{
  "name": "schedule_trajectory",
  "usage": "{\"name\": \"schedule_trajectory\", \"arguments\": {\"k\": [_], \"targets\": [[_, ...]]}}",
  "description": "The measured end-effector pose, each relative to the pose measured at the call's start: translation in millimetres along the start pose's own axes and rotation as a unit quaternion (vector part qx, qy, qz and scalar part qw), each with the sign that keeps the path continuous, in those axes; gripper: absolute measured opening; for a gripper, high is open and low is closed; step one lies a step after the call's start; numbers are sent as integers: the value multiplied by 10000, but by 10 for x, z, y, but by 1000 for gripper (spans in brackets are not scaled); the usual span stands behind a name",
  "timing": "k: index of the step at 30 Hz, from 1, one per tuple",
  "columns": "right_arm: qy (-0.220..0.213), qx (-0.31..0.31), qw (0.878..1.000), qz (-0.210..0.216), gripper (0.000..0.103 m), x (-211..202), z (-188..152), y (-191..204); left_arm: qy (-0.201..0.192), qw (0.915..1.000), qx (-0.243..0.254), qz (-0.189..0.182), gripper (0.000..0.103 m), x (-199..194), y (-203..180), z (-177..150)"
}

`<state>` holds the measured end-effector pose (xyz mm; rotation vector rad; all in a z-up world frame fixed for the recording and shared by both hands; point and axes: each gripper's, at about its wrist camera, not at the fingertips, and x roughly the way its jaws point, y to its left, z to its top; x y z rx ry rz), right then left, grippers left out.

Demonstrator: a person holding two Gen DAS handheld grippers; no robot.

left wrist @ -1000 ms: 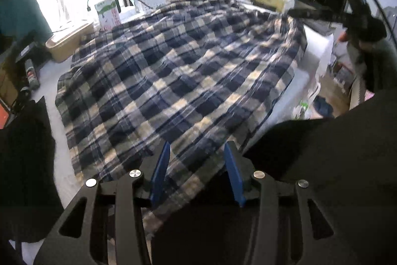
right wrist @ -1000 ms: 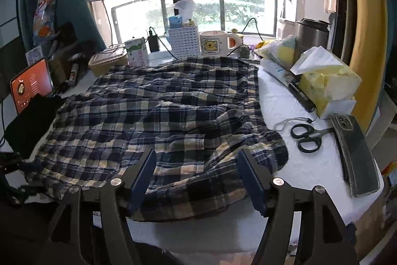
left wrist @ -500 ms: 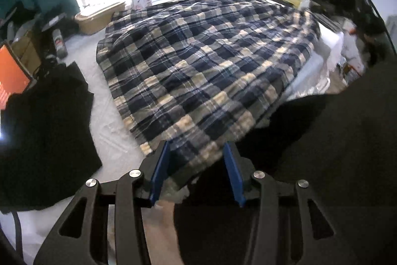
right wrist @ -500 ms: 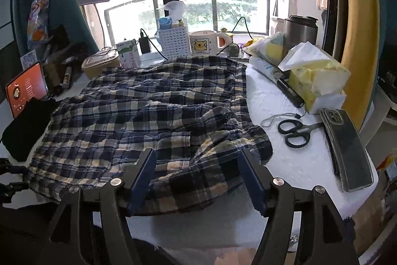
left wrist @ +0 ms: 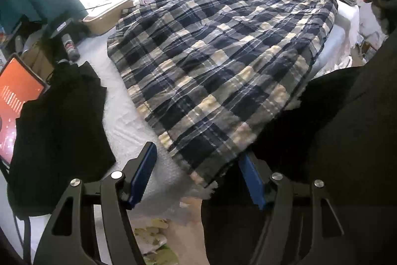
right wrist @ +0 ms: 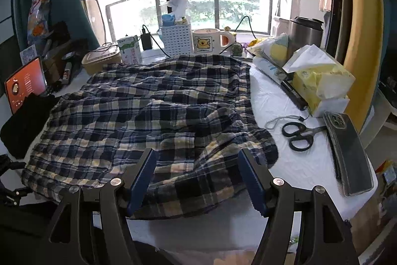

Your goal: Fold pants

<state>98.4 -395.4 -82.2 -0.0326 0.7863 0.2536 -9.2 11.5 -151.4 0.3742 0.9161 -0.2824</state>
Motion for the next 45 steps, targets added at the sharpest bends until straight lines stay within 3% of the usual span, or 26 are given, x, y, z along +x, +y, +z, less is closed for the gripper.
{"name": "schedule_trajectory", "arguments": {"k": [3, 8, 11, 14, 20, 24, 29, 37, 38, 39, 41, 42, 45], "targets": [[-36, -102, 9995, -298, 70, -28, -10, -51, -203, 9996, -128, -127, 60, -56, 18, 0], [-74, -145, 9961, -873, 70, -81, -45, -262, -476, 9976, -331, -379, 35, -122, 62, 49], [-62, -107, 9935, -1128, 70, -115, -76, -415, -528, 9895, -956, -944, 22, -141, 214, 70], [-18, -76, 9928, -1199, 70, -111, -129, -545, -563, 9839, -1332, -1054, 10, -117, 292, 70], [321, -349, 9904, -1295, 70, 102, -334, -672, -729, 9841, -1222, -1059, 4, -136, 199, 151], [659, -964, 9879, -1023, 70, 252, -422, -552, -1044, 9823, -1230, -949, 4, -218, 214, 226], [474, -1479, 9871, -387, 70, 355, -395, -344, -1374, 9759, -1495, -794, 3, -290, 309, 282], [-38, -508, 9958, 757, 69, 415, -188, -607, -1896, 9623, -1847, -634, 2, -406, 464, 355], [-100, -440, 9952, 871, 58, 394, -176, -612, -2003, 9595, -1889, -599, 2, -426, 481, 364], [-115, -375, 9942, 1000, 36, 402, -147, -618, -2111, 9566, -1925, -567, 2, -442, 502, 379], [-103, -251, 9931, 1140, 17, 445, -76, -619, -2255, 9519, -2010, -523, 2, -455, 540, 408], [-138, -230, 9927, 1173, 9, 441, -43, -603, -2298, 9501, -2043, -523, 2, -461, 548, 423], [-264, -220, 9933, 1106, 6, 386, 34, -568, -2445, 9459, -2074, -498, 2, -494, 567, 466]]}}
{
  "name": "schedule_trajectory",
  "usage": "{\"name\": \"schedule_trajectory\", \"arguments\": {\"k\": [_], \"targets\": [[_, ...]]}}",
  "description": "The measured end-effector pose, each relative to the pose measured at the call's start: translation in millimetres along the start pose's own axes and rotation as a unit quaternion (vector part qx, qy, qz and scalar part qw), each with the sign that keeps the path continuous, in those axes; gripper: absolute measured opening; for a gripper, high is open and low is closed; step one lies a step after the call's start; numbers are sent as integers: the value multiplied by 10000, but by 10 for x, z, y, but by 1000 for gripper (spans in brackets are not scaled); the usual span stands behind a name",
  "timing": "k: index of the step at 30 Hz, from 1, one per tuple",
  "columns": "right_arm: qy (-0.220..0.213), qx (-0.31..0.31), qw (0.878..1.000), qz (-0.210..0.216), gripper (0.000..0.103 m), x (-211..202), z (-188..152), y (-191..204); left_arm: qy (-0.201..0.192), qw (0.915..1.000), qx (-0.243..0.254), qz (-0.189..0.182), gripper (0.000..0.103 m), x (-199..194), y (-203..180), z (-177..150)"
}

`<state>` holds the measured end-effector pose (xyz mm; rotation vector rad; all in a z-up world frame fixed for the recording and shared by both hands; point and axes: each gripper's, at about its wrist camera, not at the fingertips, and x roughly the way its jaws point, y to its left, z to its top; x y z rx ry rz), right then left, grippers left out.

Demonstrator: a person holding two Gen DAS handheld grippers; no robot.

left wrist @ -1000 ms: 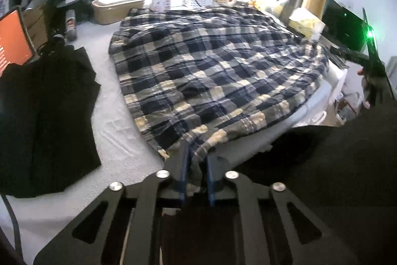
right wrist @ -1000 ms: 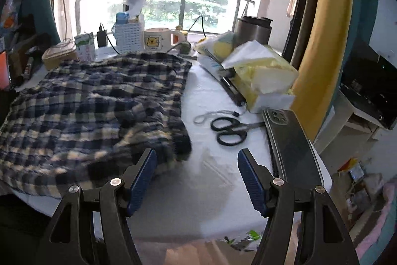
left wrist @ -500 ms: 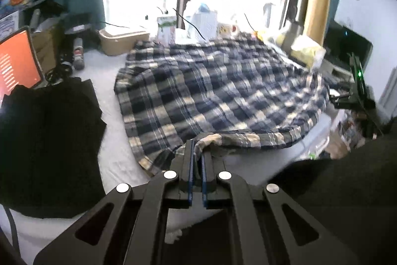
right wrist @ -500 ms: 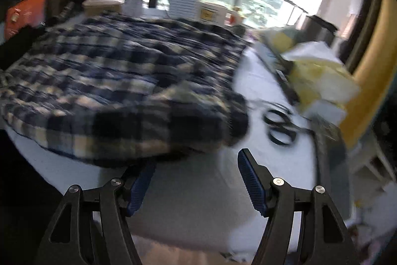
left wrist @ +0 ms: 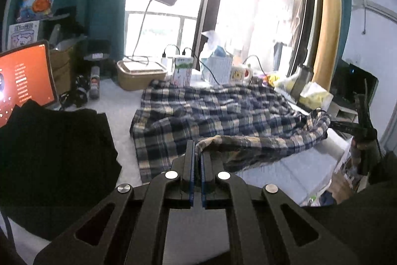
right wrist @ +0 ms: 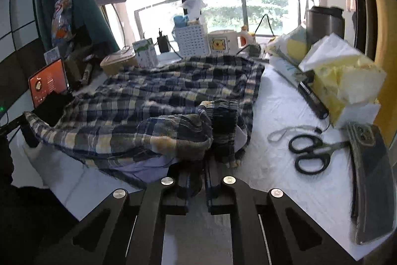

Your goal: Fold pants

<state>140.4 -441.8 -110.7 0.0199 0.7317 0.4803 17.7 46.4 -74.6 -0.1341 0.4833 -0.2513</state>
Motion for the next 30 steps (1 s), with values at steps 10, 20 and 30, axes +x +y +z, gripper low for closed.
{"name": "schedule_trajectory", "arguments": {"k": [10, 20, 30], "targets": [[-634, 15, 9979, 135, 3, -652, 271, 234, -452, 9988, -87, 154, 2, -137, 105, 189], [253, -484, 9957, -742, 17, -345, -50, 181, -187, 9990, -378, 176, 2, 19, 262, 133], [249, -514, 9965, -609, 76, -63, -172, 92, 11, 9998, -116, 158, 2, 77, 171, 126]]}}
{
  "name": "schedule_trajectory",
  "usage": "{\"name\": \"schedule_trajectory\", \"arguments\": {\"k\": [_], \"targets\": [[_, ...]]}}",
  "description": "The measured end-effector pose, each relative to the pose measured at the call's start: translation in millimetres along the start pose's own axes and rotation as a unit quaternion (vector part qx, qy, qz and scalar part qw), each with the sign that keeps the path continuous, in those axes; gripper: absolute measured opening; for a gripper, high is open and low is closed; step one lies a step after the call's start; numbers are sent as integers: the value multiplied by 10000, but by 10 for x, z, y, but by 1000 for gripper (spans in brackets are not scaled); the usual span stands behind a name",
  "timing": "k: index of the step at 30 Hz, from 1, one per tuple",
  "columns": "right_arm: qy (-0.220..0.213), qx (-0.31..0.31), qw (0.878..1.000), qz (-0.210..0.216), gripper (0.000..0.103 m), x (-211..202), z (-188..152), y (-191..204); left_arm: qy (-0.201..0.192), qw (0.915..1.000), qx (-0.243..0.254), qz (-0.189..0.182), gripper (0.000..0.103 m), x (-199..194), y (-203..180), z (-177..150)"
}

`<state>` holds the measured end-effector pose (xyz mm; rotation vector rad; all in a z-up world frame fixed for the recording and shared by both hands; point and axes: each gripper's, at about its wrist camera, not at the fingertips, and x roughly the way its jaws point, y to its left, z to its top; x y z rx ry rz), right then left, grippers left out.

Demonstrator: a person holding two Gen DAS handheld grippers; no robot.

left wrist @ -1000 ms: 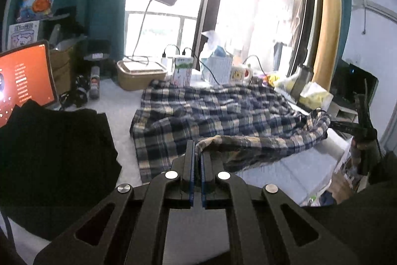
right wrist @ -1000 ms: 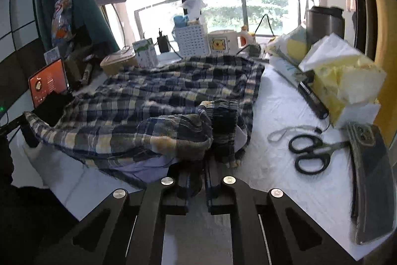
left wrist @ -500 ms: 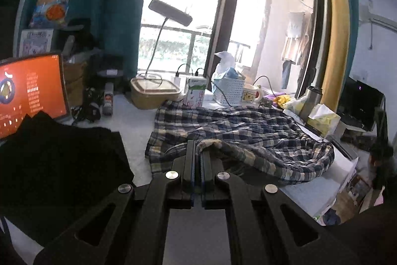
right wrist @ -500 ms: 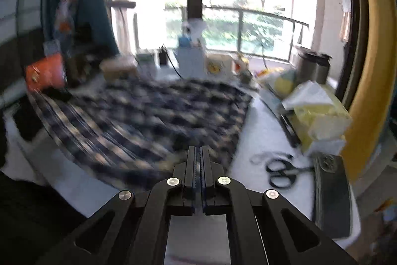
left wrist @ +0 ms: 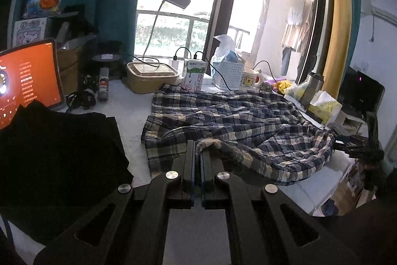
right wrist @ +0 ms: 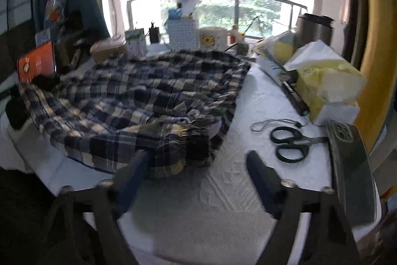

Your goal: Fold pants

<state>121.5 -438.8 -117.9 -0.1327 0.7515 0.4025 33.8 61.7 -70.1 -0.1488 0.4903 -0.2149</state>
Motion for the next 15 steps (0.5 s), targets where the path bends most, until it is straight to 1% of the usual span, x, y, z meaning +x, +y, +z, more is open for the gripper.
{"name": "schedule_trajectory", "arguments": {"k": [2, 3, 4, 5, 6, 8, 11, 12, 15], "targets": [[-18, -215, 9998, 35, 75, 62, 0, 63, -6, 9999, 151, 49, 2, -30, -42, 31], [-52, -306, 9995, 101, 68, 100, -2, 98, -13, 9998, 188, 58, 2, -44, -60, 40], [-56, -341, 9993, 150, 60, 129, -3, 119, -32, 9997, 216, 64, 2, -63, -81, 56], [-34, -381, 9990, 213, 31, 161, -9, 142, -64, 9997, 238, 70, 2, -86, -101, 71], [5, -485, 9987, 166, 23, 201, -25, 178, -97, 9996, 252, 67, 2, -105, -118, 83], [-32, -534, 9985, 151, 21, 199, -44, 190, -211, 9995, 251, 6, 2, -152, -152, 105], [-250, -363, 9988, 216, 19, 66, 3, 92, -431, 9983, 375, -78, 2, -227, -230, 188], [-359, -309, 9988, 153, 19, -1, 37, 52, -519, 9976, 454, -81, 2, -253, -265, 227], [-650, -161, 9977, 76, 19, -213, 146, -89, -760, 9949, 666, 68, 2, -278, -355, 329]]}}
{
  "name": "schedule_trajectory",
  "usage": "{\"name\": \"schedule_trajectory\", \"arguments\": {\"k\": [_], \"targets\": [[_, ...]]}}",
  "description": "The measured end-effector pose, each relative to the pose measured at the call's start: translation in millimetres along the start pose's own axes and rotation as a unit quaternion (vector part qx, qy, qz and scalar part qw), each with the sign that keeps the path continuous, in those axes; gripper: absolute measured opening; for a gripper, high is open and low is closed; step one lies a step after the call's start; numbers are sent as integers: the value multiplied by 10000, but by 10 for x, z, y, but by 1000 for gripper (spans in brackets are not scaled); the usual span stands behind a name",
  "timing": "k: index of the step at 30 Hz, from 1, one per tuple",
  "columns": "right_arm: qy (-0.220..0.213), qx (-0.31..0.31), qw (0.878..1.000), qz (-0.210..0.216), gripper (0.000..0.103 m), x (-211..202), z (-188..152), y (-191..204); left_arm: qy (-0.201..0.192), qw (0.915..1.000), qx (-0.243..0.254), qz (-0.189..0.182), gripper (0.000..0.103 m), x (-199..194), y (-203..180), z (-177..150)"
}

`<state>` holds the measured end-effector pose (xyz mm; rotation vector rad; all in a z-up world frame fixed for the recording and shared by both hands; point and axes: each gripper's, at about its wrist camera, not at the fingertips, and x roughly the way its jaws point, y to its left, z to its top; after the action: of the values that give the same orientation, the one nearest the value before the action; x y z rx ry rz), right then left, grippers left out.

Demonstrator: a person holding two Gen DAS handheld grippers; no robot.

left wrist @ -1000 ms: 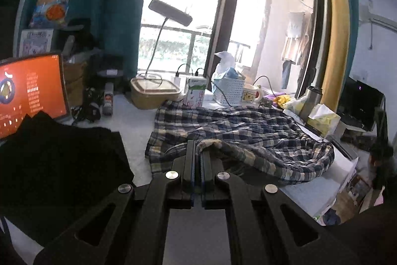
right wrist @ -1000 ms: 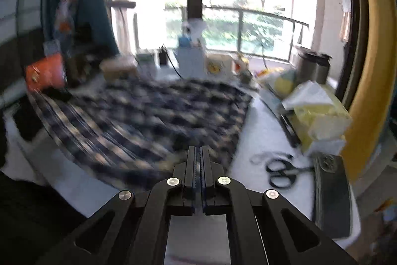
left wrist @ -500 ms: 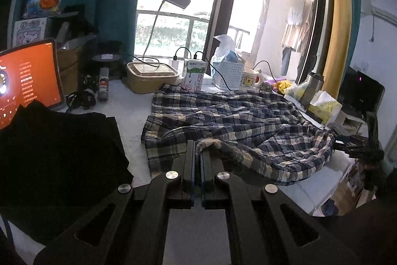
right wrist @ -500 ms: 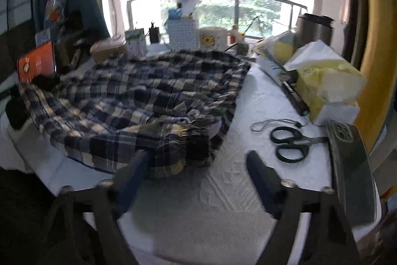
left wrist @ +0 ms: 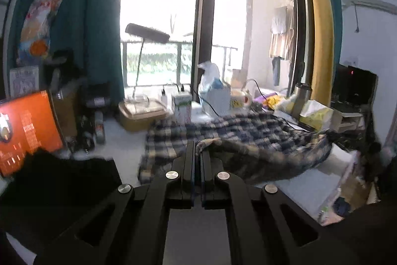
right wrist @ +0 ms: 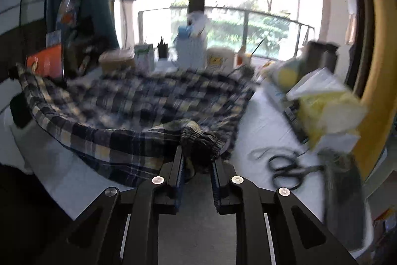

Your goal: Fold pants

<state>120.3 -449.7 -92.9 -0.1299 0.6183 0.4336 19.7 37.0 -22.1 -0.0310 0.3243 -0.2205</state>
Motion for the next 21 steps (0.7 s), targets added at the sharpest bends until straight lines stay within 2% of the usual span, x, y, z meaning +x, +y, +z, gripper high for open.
{"name": "schedule_trajectory", "arguments": {"k": [6, 11, 16, 21], "targets": [[-316, -168, 9985, -411, 19, -192, 294, -139, -219, 9996, 164, -6, 2, 170, -20, 250], [-590, 11, 9974, -420, 19, -170, 598, -213, -303, 9995, 82, 9, 2, 427, 69, 453], [-729, 181, 9956, -561, 19, 20, 914, -294, -288, 9995, 50, 129, 2, 760, 229, 639], [-536, 41, 9939, -962, 19, 395, 1148, -346, -209, 9996, 35, 189, 2, 1164, 366, 751]]}}
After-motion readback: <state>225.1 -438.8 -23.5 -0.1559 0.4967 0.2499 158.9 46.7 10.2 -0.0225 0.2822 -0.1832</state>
